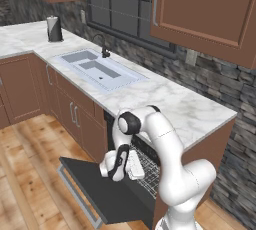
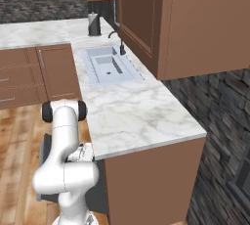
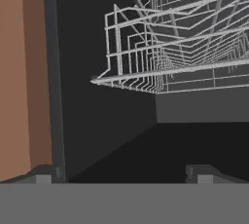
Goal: Open the dishwasher door and pull out the top rack.
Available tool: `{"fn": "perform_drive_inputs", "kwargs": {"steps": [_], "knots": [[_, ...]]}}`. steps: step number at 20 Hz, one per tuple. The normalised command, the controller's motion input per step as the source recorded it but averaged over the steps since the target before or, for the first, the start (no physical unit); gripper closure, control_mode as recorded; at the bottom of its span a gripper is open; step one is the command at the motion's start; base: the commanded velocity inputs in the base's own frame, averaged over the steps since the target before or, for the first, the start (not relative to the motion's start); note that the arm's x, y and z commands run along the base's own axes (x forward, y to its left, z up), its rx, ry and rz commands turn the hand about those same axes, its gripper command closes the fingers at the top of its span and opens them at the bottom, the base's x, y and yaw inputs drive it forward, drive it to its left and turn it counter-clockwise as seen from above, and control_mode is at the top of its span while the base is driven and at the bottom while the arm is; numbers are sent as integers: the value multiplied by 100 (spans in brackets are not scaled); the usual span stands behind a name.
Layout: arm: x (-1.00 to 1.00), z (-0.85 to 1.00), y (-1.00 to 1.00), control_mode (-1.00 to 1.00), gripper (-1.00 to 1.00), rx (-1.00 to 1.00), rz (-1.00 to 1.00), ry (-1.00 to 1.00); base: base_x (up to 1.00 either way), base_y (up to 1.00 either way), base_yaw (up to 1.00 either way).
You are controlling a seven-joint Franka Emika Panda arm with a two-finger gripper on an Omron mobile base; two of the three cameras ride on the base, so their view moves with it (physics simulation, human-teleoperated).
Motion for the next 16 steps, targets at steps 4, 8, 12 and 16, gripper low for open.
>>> {"fn": "perform_drive_inputs", "kwargs": {"steps": [4,8,12,16], "knots": [[27,-18,0,-100,-100,0,0,-4,0,0,0],[34,-15,0,-100,-100,0,0,-5,0,0,0],[44,-23,-1,-100,-100,0,0,-5,0,0,0],[43,-27,-3,-100,-100,0,0,-5,0,0,0]]}}
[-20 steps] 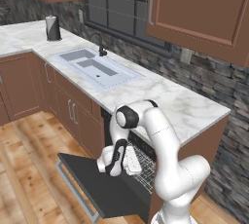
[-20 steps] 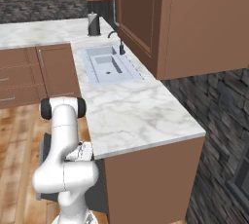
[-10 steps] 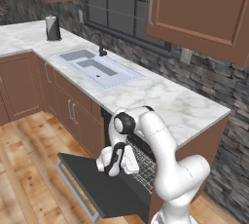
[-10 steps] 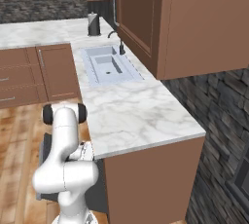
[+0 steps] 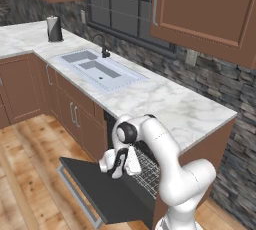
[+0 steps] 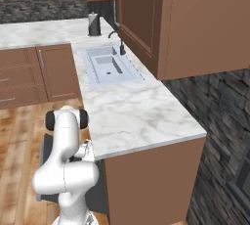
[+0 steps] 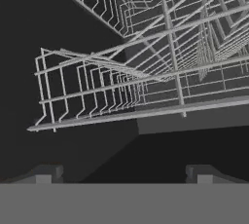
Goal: Open the dishwasher door and pull out the top rack.
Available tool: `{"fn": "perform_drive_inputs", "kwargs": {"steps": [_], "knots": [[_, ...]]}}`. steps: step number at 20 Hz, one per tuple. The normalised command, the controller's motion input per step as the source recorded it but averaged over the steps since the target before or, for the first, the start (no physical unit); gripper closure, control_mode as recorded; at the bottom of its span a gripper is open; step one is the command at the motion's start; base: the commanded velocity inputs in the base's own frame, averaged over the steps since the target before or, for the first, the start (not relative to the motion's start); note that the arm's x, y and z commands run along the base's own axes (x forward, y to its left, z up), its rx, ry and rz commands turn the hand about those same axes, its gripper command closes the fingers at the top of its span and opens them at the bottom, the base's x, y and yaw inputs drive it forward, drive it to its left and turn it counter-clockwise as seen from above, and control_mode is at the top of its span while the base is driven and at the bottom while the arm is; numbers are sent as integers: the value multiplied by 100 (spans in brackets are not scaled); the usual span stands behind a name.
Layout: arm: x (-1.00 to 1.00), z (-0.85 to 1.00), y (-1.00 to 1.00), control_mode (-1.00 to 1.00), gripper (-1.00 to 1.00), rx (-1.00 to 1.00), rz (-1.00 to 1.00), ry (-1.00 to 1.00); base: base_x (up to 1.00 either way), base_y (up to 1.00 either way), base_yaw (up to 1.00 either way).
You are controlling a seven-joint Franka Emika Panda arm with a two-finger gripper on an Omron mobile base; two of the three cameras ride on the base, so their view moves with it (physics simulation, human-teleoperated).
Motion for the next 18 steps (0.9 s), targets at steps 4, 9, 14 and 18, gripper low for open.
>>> {"fn": "perform_drive_inputs", "kwargs": {"steps": [4,9,14,18], "knots": [[35,-31,-16,-100,-100,0,1,-6,0,0,0],[30,-27,-17,-100,-100,0,2,-8,0,0,0],[28,-37,-11,-100,-100,0,1,-13,0,0,0],[30,-31,-2,-100,-100,0,0,-12,0,0,0]]}}
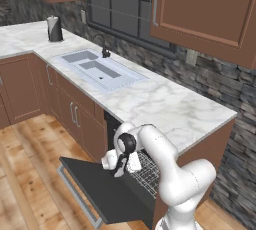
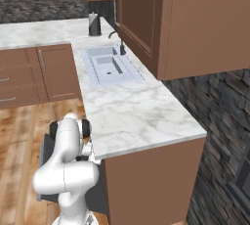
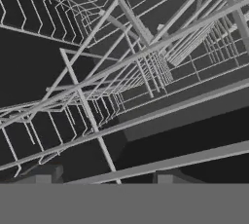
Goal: Open the dishwasher door and pull out the top rack.
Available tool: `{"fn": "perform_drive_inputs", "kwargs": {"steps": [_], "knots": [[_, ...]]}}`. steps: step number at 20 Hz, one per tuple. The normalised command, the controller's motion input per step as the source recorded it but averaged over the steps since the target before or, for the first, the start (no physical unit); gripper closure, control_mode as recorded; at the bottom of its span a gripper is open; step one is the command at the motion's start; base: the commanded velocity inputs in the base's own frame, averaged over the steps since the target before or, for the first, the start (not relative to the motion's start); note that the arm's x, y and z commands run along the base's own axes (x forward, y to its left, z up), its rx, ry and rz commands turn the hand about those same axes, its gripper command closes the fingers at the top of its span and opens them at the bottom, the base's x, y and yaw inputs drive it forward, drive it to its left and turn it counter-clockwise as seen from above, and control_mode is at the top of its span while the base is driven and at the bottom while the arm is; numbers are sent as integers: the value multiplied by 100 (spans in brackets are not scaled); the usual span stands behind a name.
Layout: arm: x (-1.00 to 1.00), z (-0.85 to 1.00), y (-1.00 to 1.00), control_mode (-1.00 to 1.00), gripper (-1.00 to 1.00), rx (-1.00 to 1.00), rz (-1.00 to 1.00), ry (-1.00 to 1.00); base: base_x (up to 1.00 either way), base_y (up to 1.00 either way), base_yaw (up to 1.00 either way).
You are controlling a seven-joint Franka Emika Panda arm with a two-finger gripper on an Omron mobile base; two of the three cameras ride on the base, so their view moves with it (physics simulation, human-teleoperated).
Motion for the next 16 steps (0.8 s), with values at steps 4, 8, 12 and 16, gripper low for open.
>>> {"fn": "perform_drive_inputs", "kwargs": {"steps": [4,8,12,16], "knots": [[17,-50,-12,-100,-100,11,0,-8,0,0,0],[0,-81,-23,-100,-100,30,-4,-3,0,0,0],[3,-79,-23,-100,-100,41,-10,-1,0,0,0],[35,-53,-18,-100,-100,34,-11,-7,0,0,0]]}}
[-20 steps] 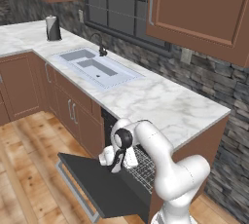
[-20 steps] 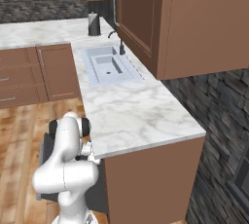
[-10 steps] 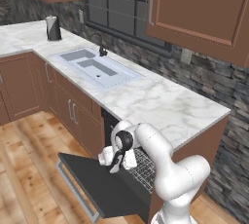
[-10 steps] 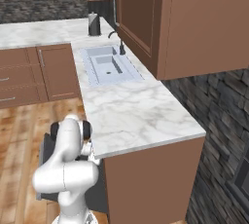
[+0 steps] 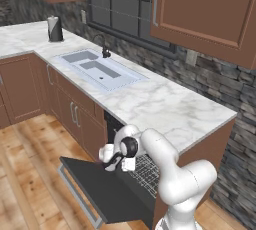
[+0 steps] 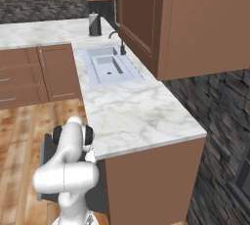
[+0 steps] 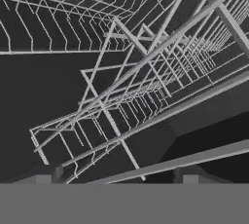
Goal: Open the dishwasher door and pull out the top rack.
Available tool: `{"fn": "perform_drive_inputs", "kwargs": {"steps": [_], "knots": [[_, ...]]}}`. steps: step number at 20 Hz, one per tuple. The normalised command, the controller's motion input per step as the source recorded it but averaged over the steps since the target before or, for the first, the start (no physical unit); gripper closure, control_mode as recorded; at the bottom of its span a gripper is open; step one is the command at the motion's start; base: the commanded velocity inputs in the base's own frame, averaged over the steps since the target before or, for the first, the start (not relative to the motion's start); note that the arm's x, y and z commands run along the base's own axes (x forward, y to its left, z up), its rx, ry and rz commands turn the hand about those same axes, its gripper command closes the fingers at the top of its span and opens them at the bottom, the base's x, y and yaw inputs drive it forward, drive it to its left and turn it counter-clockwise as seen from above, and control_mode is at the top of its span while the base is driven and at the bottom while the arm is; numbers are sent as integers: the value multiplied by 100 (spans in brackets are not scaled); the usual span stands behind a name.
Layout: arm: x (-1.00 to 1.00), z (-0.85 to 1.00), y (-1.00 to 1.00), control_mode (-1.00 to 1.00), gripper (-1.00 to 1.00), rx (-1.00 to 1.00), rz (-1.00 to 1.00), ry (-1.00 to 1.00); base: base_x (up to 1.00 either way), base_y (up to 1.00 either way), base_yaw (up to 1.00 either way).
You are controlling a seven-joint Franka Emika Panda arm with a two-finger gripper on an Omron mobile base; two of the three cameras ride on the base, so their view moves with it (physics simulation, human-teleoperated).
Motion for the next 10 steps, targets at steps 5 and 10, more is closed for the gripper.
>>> {"fn": "perform_drive_inputs", "kwargs": {"steps": [5,10], "knots": [[46,-60,-21,-100,-100,25,-7,-16,0,0,0],[-2,-100,-28,-100,-100,21,0,-13,0,0,0]]}}
